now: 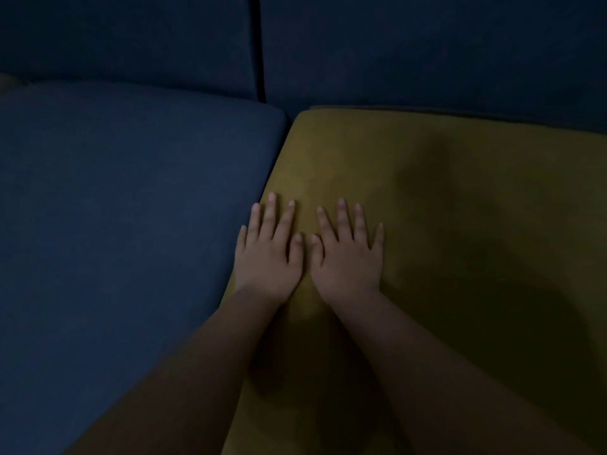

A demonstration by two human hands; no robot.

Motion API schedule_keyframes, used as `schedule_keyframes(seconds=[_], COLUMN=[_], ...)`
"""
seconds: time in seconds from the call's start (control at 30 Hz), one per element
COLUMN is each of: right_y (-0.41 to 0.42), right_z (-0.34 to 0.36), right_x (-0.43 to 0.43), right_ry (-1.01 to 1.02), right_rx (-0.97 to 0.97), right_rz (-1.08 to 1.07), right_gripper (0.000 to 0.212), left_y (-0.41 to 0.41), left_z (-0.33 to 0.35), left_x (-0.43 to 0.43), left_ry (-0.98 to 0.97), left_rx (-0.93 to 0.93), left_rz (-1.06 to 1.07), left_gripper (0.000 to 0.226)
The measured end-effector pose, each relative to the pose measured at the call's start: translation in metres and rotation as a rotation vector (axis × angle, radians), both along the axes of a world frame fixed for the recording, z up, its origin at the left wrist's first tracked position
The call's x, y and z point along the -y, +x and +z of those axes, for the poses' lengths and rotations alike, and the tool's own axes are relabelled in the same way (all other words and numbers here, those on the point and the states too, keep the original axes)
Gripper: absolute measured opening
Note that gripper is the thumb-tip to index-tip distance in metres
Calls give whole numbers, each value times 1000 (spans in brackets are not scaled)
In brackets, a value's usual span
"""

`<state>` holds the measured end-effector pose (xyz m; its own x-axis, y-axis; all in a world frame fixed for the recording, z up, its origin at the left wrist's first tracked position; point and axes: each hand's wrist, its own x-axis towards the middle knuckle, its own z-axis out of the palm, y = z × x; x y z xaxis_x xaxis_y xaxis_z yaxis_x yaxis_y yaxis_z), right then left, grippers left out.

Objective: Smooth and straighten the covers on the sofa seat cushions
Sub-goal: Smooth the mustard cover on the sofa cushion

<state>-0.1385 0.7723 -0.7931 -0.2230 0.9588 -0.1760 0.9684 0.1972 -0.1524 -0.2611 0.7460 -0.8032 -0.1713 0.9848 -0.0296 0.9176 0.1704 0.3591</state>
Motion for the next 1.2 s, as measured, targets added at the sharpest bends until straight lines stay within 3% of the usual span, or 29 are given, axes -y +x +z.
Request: schedule_keyframes(seconds=[0.13,0.33,0.53,0.77,1.0,1.2], right_y=[8,-2,0,8,66,131], right_z=[14,46,-13,8,52,-12], right_x=[42,84,127,129,126,153], right_ry=[5,334,74,68,398,123], right_rx=[-18,-206,-59,-60,-140,-5], right_rz=[7,-18,-36,-38,-174,-201], right_gripper=[55,55,56,62,57,67], left_y=[-1,1,4,8,78,111], left_z=[13,52,-11,12,54,1], left_x=[53,81,118,113,111,135], left_ry=[7,294,-87,-171,214,-66], left_rx=[15,84,-73,-95,-13,-185], left_rz=[-54,10,28,-45,-149,-186], left_gripper=[64,57,63,55,58,66])
